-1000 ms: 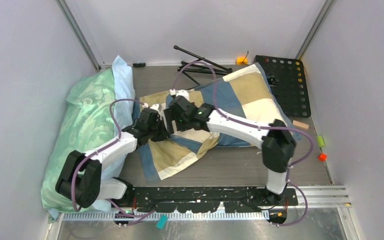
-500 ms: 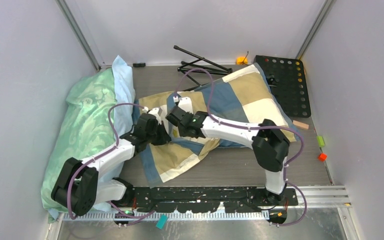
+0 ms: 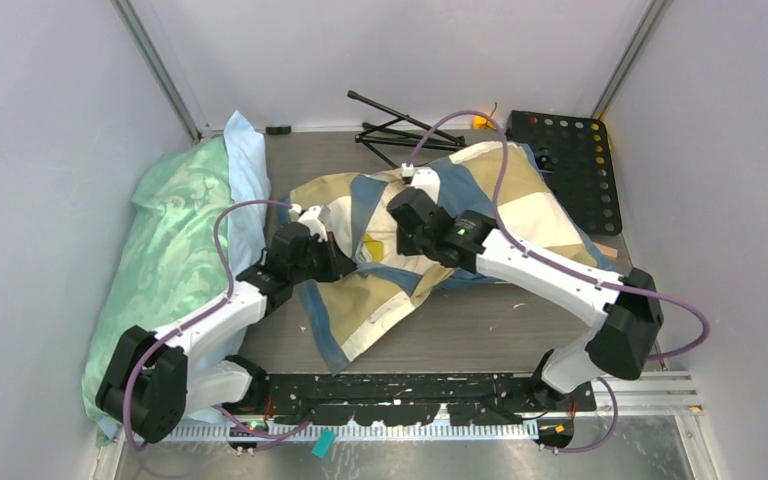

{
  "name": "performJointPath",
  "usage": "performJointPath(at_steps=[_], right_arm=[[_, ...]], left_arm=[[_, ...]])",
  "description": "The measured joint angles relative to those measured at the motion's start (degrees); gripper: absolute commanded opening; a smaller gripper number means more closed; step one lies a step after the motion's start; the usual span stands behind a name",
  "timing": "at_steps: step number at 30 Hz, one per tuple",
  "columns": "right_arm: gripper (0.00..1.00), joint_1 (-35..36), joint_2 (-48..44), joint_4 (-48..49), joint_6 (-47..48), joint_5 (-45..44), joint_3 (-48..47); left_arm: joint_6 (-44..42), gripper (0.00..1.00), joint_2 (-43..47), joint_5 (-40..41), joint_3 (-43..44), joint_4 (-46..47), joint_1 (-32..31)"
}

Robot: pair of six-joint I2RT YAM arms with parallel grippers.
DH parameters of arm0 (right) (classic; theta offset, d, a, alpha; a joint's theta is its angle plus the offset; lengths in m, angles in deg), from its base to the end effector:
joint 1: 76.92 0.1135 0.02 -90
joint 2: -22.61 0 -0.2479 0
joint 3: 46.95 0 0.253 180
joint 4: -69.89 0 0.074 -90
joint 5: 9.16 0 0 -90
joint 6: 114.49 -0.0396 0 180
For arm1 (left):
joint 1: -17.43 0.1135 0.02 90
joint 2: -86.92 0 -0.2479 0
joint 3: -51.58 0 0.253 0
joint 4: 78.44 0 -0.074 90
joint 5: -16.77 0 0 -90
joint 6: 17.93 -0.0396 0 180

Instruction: Remove the pillowcase from the pillow

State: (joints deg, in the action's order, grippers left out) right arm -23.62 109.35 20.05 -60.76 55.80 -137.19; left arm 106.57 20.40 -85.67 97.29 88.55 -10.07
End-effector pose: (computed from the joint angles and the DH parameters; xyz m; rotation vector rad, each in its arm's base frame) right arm 0.2132 0.2580 0.2970 -0.1378 2.2981 0.2857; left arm 0.2190 -0.1236 0.1883 -0.0068 2.2734 -0.8359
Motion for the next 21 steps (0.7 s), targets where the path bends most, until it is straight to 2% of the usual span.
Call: performJointPath(at_steps=[11,21], right_arm=[[0.00,-8.8,-11.4,-0.4,0.0,4.2,6.8],[0.00,-14.5,-15.3,-1.0,-2.7,4.3,10.7]], left_arm=[[1.4,0.00,0.2,-0.9,1.9,2.7,-1.0],[1.7,0.00,-0.2,0.3,4.0,1.8,-1.7]])
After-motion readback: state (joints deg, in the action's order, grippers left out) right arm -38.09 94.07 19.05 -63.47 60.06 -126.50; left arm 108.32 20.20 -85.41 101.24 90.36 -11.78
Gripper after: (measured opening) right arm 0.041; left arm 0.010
